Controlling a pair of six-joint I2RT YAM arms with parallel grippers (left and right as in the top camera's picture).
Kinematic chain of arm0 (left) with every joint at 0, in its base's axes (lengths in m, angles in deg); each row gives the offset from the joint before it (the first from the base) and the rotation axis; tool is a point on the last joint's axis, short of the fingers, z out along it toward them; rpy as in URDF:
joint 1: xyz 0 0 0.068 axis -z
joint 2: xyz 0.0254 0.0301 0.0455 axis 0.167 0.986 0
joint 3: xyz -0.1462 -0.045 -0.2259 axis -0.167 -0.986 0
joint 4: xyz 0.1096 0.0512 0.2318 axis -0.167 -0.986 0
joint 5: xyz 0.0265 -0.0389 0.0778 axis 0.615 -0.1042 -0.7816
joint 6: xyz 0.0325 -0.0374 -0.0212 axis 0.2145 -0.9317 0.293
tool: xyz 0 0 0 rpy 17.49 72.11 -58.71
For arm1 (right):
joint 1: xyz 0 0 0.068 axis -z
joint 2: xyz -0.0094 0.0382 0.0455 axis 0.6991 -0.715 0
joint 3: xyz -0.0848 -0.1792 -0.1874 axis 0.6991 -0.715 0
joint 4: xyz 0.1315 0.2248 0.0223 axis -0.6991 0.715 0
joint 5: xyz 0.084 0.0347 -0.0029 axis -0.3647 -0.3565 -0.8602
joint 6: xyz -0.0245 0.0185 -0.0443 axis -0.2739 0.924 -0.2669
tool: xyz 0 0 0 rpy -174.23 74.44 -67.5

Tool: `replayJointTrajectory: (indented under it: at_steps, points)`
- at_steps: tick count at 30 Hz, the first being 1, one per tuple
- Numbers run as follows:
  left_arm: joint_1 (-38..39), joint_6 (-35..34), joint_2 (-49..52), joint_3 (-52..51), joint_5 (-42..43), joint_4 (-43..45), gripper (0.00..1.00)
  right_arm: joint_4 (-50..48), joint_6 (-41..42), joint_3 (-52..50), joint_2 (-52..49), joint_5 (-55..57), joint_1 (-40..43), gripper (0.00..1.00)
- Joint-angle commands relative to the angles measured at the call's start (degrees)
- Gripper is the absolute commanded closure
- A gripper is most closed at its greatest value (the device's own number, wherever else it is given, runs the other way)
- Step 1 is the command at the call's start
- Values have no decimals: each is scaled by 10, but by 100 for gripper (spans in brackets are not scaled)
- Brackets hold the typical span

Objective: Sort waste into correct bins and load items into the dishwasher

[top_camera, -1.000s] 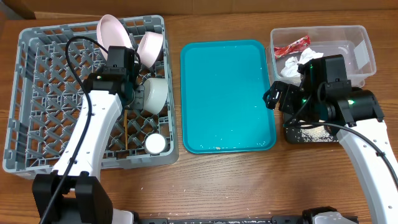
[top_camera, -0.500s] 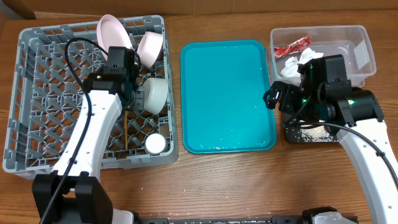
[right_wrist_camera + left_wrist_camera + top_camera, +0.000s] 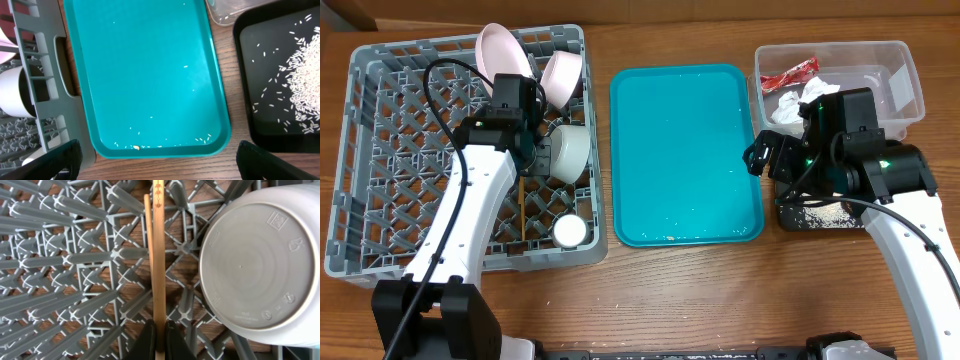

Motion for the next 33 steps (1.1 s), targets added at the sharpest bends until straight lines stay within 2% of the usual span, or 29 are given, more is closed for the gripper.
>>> replayJointTrajectory:
  at_steps: [1,2,4,13,16,19,21,22,23,24,25,28,33]
  points:
    - [-4,-5,-4,15,-11,2,74,-3,-2,11,3,4,4,0]
    - [-4,-5,-4,15,-11,2,69,-3,-2,11,3,4,4,0]
    - [-4,-5,-4,15,-11,2,67,-3,-2,11,3,4,4,0]
    - [-4,-19,-5,23,-10,4,69,-3,-2,11,3,4,4,0]
    - [-3,-42,-10,71,-9,-37,72,-3,-2,11,3,4,4,0]
    - [-2,-46,-23,174,25,-123,84,-3,-2,11,3,4,4,0]
    - [-3,-46,-34,262,79,-191,83,-3,-2,11,3,4,4,0]
    - [-3,-48,-39,292,113,-211,80,-3,-2,11,3,4,4,0]
    - [-2,-55,-43,310,143,-223,69,-3,-2,11,3,4,4,0]
    - [-3,-65,-48,325,177,-230,44,-3,-2,11,3,4,4,0]
    - [-3,-69,-52,331,201,-230,0,-3,-2,11,3,4,4,0]
    - [-3,-70,-61,335,253,-229,0,-3,-2,11,3,4,4,0]
    - [-3,-72,-57,334,254,-230,0,-3,-2,11,3,4,4,0]
